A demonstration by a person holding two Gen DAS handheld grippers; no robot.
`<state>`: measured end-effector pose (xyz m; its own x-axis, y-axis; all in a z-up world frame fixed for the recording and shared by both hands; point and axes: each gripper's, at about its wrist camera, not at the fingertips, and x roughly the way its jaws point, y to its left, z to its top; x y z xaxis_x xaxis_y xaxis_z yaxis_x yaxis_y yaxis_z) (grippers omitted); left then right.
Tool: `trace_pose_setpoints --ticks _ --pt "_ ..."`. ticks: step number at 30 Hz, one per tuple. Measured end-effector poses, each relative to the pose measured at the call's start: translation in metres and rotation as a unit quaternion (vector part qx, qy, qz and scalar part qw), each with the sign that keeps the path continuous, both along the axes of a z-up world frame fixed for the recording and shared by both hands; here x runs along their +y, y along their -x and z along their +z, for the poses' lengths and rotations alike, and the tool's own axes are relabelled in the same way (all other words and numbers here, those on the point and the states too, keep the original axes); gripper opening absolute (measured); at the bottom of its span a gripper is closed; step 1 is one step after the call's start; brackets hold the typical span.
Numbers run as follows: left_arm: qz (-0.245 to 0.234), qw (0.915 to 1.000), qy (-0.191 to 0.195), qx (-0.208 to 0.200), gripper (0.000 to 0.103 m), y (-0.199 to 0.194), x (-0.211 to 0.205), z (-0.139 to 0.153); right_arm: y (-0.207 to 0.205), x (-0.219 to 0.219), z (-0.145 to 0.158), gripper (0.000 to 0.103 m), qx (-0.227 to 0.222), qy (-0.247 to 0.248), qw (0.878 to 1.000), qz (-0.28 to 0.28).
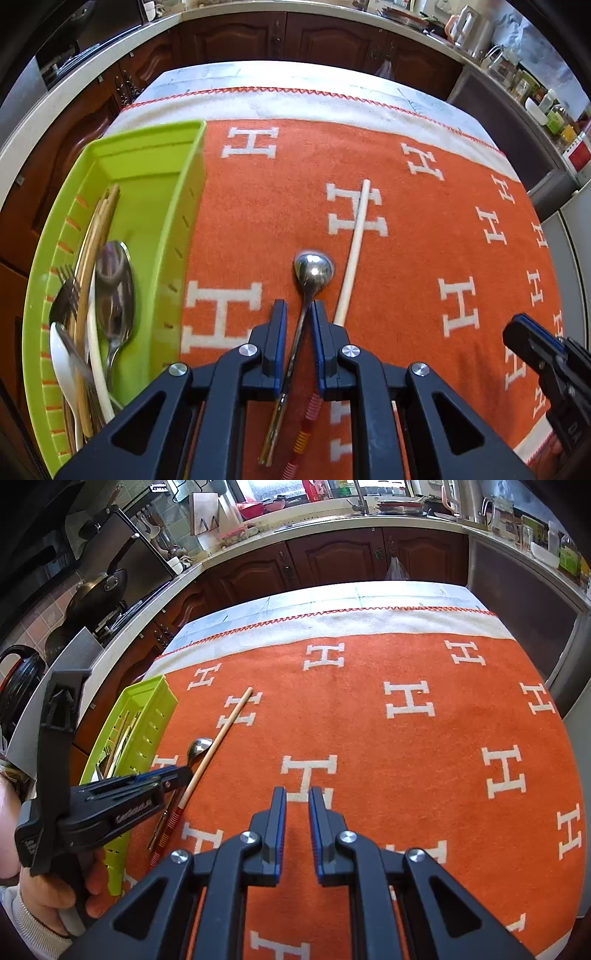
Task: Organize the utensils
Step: 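Grasp the last steel spoon with the left tool while the right grasps the last chopstick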
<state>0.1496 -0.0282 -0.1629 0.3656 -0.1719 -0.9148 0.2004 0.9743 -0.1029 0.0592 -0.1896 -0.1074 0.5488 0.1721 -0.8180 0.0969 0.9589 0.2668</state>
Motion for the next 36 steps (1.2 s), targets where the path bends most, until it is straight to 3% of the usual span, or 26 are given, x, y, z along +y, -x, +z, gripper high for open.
trace_pose_setpoints --ticks 10,14,16,24,25,28,30,32,35,36 --pt "0.000 0.9991 -0.033 -0.026 0.014 -0.006 -0.019 0.000 -0.003 0.000 -0.006 0.012 0.005 -0.007 1.000 0.008" --pt "0.009 0.9997 -0.003 -0.024 0.003 -0.004 -0.012 0.001 -0.004 0.001 -0.007 0.012 0.008 -0.013 1.000 0.011" --pt "0.017 0.9995 0.025 -0.013 0.002 -0.003 -0.005 0.002 -0.004 0.002 -0.007 0.012 0.010 -0.019 1.000 0.014" --pt "0.015 0.9978 0.058 -0.030 0.002 0.013 0.013 0.023 -0.013 0.013 -0.010 0.012 0.022 -0.058 0.997 0.036" --pt "0.017 0.9974 0.062 -0.032 0.002 0.015 0.015 0.026 -0.015 0.015 -0.011 0.013 0.024 -0.064 0.997 0.037" --pt "0.017 0.9964 0.074 -0.038 0.002 0.022 0.022 0.035 -0.026 0.022 -0.016 0.034 0.033 -0.072 0.997 0.026" --pt "0.017 0.9957 0.080 -0.045 0.002 0.027 0.026 0.041 -0.036 0.027 -0.020 0.035 0.041 -0.075 0.996 0.017" --pt "0.016 0.9949 0.086 -0.050 0.002 0.031 0.030 0.046 -0.045 0.037 -0.024 0.035 0.047 -0.063 0.997 0.020" --pt "0.017 0.9937 0.096 -0.055 0.002 0.036 0.038 0.051 -0.052 0.055 -0.032 0.034 0.063 -0.003 0.998 0.025" --pt "0.016 0.9935 0.098 -0.057 0.001 0.037 0.040 0.052 -0.050 0.063 -0.030 0.034 0.048 0.027 0.998 0.030"
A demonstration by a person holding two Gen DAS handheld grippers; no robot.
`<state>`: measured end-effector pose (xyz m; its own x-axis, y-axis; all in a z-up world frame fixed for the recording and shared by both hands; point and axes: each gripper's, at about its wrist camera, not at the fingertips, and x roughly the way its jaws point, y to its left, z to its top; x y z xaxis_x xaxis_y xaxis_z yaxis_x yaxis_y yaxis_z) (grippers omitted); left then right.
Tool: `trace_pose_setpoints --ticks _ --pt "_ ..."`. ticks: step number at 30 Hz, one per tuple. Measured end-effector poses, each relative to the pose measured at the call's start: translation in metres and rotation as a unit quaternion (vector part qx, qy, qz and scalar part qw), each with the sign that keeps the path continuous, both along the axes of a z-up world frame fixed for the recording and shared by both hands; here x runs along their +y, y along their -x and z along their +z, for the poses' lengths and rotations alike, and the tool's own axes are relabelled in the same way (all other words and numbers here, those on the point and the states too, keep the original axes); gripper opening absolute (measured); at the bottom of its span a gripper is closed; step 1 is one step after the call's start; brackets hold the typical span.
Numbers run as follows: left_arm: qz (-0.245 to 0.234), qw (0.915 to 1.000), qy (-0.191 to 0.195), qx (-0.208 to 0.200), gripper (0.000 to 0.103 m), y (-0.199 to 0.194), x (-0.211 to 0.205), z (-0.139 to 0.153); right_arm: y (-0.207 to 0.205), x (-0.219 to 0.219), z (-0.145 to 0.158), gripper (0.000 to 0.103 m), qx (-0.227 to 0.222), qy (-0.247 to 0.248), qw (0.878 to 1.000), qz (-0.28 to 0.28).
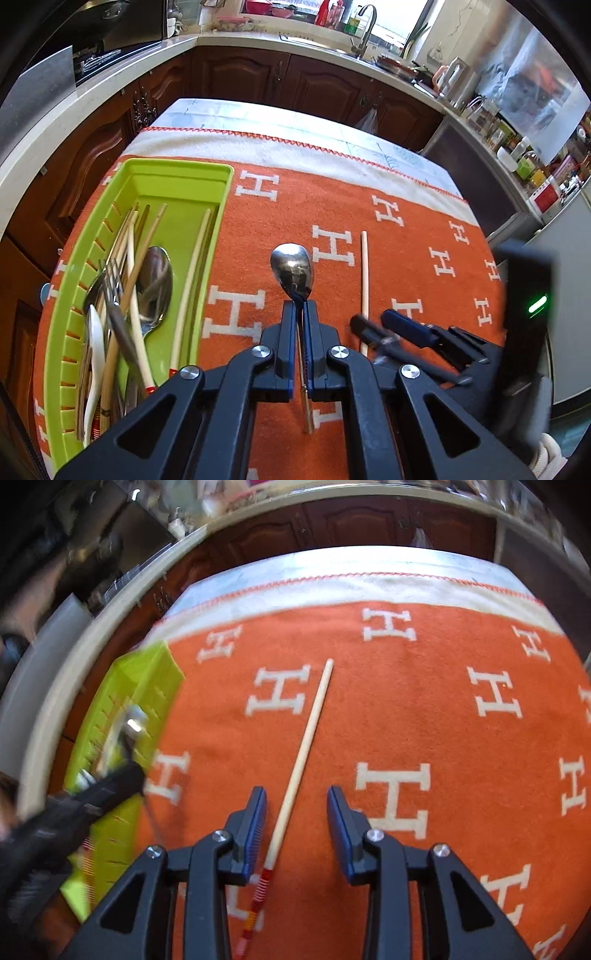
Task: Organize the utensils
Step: 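Grasp the last steel spoon with the left tool while the right grasps the last chopstick, then carry the spoon and chopstick into the green tray and open both tools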
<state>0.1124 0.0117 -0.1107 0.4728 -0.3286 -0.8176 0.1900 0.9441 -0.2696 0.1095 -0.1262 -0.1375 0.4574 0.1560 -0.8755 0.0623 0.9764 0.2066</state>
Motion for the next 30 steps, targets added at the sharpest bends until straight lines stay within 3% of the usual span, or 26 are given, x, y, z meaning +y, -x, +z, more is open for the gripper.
trace_pose_setpoints --ticks 1,2,4,13,23,30 --pt "-0.002 1.0000 0.003 -0.002 0.001 0.002 0.002 0.002 0.001 0.010 -0.001 0.032 -0.002 0.037 0.999 0.011" --pt "-0.003 1.0000 0.005 -0.005 0.001 0.003 0.003 0.003 0.004 0.019 -0.001 0.013 -0.011 0.074 0.997 0.017" --pt "-0.007 0.9999 0.009 -0.010 0.001 0.007 0.004 0.006 0.006 0.026 -0.001 0.006 -0.014 0.093 0.995 0.023" --pt "-0.020 0.9985 0.022 -0.046 0.000 0.027 0.007 0.026 0.017 0.015 0.006 0.005 -0.001 -0.015 0.999 0.033" --pt "-0.018 0.9970 0.031 -0.069 0.000 0.045 0.018 0.047 0.037 0.013 0.034 0.005 -0.032 -0.043 0.998 0.045" --pt "-0.005 0.9930 0.002 -0.118 0.000 0.073 0.045 0.097 0.051 0.019 0.071 0.005 -0.064 -0.066 0.993 0.075"
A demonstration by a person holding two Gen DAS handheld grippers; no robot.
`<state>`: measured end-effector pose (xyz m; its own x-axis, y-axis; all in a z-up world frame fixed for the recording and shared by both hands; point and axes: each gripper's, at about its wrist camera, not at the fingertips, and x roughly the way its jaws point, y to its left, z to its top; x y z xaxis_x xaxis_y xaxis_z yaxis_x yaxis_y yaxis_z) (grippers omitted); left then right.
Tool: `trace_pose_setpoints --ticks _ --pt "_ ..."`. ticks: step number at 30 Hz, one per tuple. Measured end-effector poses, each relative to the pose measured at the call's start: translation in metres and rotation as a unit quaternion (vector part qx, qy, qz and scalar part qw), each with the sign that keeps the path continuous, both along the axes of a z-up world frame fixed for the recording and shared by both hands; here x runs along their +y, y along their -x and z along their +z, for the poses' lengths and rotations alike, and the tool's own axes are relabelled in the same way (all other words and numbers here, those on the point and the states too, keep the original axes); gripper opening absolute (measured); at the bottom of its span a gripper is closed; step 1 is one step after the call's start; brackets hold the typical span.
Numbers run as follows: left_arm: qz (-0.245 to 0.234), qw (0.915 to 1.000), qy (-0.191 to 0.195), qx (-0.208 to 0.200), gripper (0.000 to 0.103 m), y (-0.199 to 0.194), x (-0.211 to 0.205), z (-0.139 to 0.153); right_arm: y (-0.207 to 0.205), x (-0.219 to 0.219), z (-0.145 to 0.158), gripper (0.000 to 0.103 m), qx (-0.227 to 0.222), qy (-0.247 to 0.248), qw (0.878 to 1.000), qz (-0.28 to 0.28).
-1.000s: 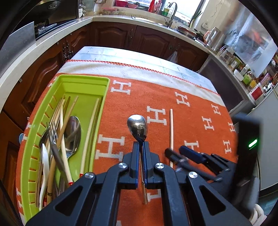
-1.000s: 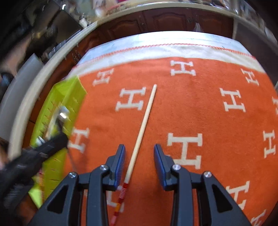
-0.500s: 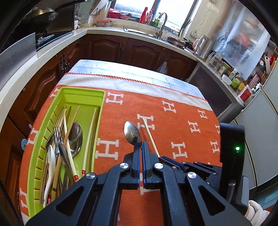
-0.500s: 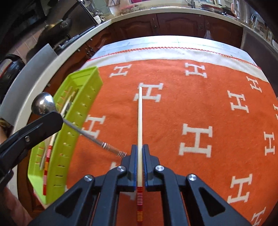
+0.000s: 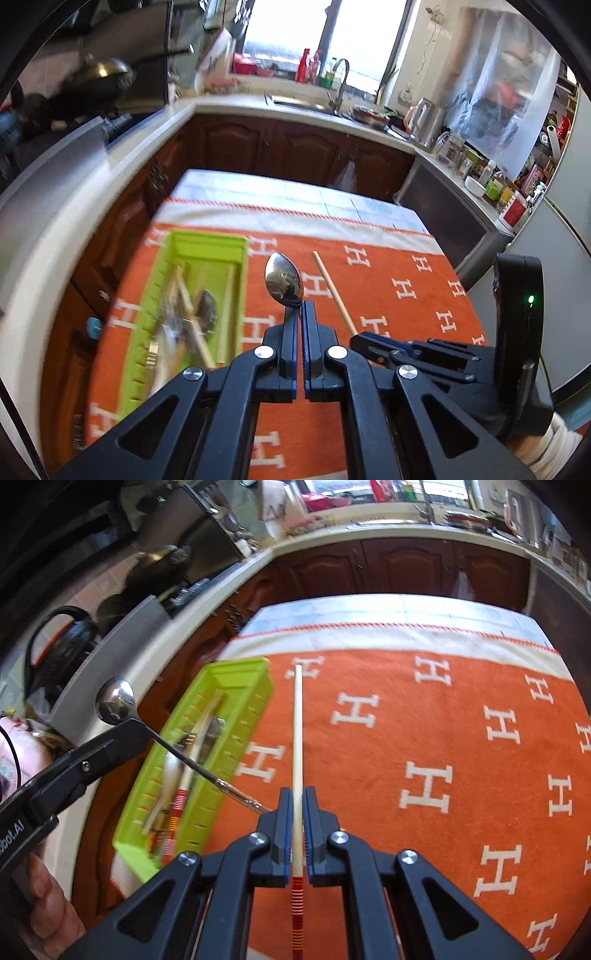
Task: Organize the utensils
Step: 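Carry the spoon and chopstick into the green tray and open both tools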
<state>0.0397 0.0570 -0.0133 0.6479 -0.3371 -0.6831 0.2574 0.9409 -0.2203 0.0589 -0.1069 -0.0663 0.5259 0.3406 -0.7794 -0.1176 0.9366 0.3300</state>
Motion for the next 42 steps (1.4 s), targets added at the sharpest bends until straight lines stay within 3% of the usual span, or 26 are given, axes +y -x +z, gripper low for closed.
trace_pose_setpoints --ticks 4,11,16,21,22,24,32,35,42 --pt "0.031 0.9995 -0.009 -0.002 0.000 0.013 0.029 0.019 0.001 0.013 0.022 0.005 -0.015 -0.023 0.999 0.028" --pt "0.073 0.9951 -0.067 0.002 0.000 0.022 0.057 0.024 -0.016 0.051 0.044 0.005 -0.014 -0.101 0.993 0.058" --pt "0.082 0.9903 -0.111 0.019 0.000 0.005 0.064 0.011 -0.041 0.069 0.024 0.005 0.023 -0.140 0.989 0.035" --pt "0.056 0.9867 -0.140 0.061 0.001 -0.030 0.059 -0.021 -0.068 0.080 -0.009 0.006 0.076 -0.187 0.979 -0.005" --pt "0.053 0.9854 -0.148 0.066 0.003 -0.035 0.057 -0.027 -0.071 0.081 -0.012 0.008 0.079 -0.185 0.980 -0.008" --pt "0.061 0.9829 -0.154 0.080 0.016 -0.048 0.059 -0.040 -0.078 0.087 -0.020 0.009 0.092 -0.174 0.980 0.001" --pt "0.098 0.9816 -0.141 0.084 0.028 -0.063 0.072 -0.047 -0.075 0.096 -0.034 0.009 0.120 -0.114 0.986 0.035" --pt "0.115 0.9809 -0.136 0.077 0.045 -0.065 0.081 -0.043 -0.073 0.103 -0.040 0.009 0.132 -0.100 0.985 0.050" --pt "0.154 0.9778 -0.123 0.071 0.048 -0.064 0.099 -0.037 -0.067 0.122 -0.050 0.010 0.166 -0.076 0.980 0.079"
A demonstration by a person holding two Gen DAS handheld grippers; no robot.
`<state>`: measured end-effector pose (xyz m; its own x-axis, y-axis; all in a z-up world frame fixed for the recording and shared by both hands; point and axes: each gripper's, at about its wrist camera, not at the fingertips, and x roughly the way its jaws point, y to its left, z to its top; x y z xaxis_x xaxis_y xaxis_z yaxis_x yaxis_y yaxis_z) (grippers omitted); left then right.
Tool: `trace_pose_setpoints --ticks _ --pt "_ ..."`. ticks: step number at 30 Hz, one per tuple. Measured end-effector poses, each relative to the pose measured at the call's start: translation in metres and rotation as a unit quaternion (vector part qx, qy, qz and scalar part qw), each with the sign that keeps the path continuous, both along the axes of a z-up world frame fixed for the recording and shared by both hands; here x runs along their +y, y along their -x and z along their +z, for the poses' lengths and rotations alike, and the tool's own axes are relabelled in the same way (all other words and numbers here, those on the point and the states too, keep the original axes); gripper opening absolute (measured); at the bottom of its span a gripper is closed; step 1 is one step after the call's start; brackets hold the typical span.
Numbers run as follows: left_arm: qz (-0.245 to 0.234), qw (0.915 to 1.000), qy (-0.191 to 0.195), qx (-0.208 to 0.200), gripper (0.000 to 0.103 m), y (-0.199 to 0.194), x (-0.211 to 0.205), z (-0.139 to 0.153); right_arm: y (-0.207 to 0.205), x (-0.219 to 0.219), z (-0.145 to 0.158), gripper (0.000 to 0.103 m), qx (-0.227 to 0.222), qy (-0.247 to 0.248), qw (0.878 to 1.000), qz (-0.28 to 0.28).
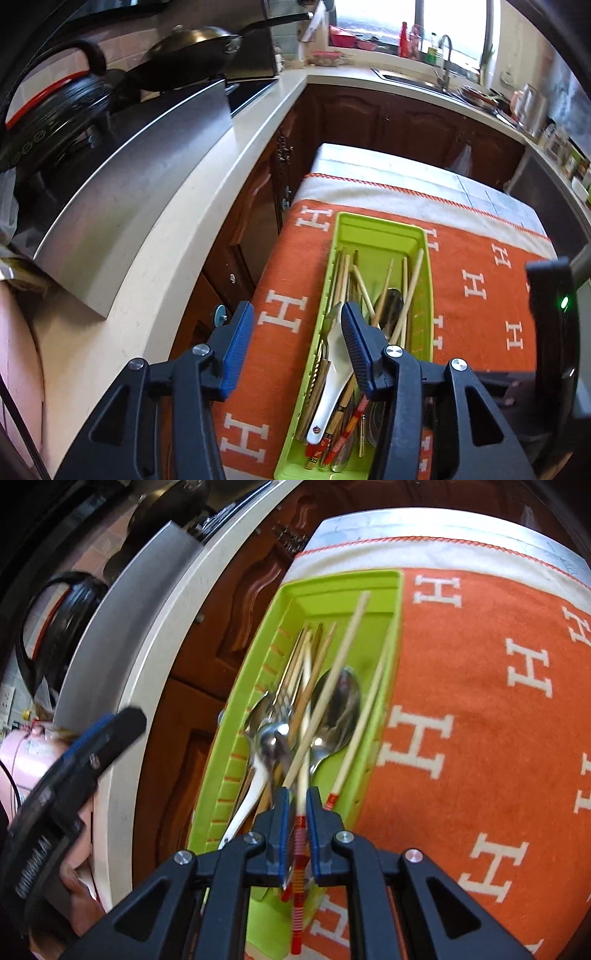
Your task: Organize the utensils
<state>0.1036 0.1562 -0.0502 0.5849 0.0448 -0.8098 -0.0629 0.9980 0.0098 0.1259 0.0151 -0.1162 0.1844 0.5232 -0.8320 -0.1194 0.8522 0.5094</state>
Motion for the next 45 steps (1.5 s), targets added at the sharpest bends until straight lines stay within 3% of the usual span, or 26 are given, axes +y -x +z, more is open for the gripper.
trace_pose_setpoints --ticks 4,8,24,32,36,41,45 --pt "0.007 1.0000 0.003 0.000 0.049 0.000 0.004 -0.001 0.002 0.010 -0.012 0.015 0.031 -0.017 0.999 0.015" --pt "0.005 1.0000 0.006 0.000 0.055 0.004 0.001 0.000 0.003 0.011 -0.011 0.018 0.032 -0.039 0.999 0.017" --pt "-0.039 0.9990 0.013 -0.019 0.081 0.019 -0.038 0.018 0.023 -0.046 0.046 0.019 -0.071 -0.020 0.997 -0.028" --pt "-0.065 0.9973 0.024 -0.022 0.083 0.029 -0.056 0.029 0.043 -0.069 0.068 0.019 -0.123 0.016 0.992 -0.038" --pt "-0.092 0.9949 0.035 -0.021 0.093 0.039 -0.078 0.036 0.057 -0.081 0.084 0.019 -0.154 0.050 0.986 -0.041" --pt "-0.120 0.9915 0.033 -0.037 0.102 0.052 -0.106 0.048 0.077 -0.103 0.105 0.028 -0.188 0.095 0.976 -0.051" --pt "-0.124 0.9904 0.042 -0.043 0.102 0.061 -0.123 0.055 0.095 -0.127 0.117 0.036 -0.199 0.121 0.969 -0.076"
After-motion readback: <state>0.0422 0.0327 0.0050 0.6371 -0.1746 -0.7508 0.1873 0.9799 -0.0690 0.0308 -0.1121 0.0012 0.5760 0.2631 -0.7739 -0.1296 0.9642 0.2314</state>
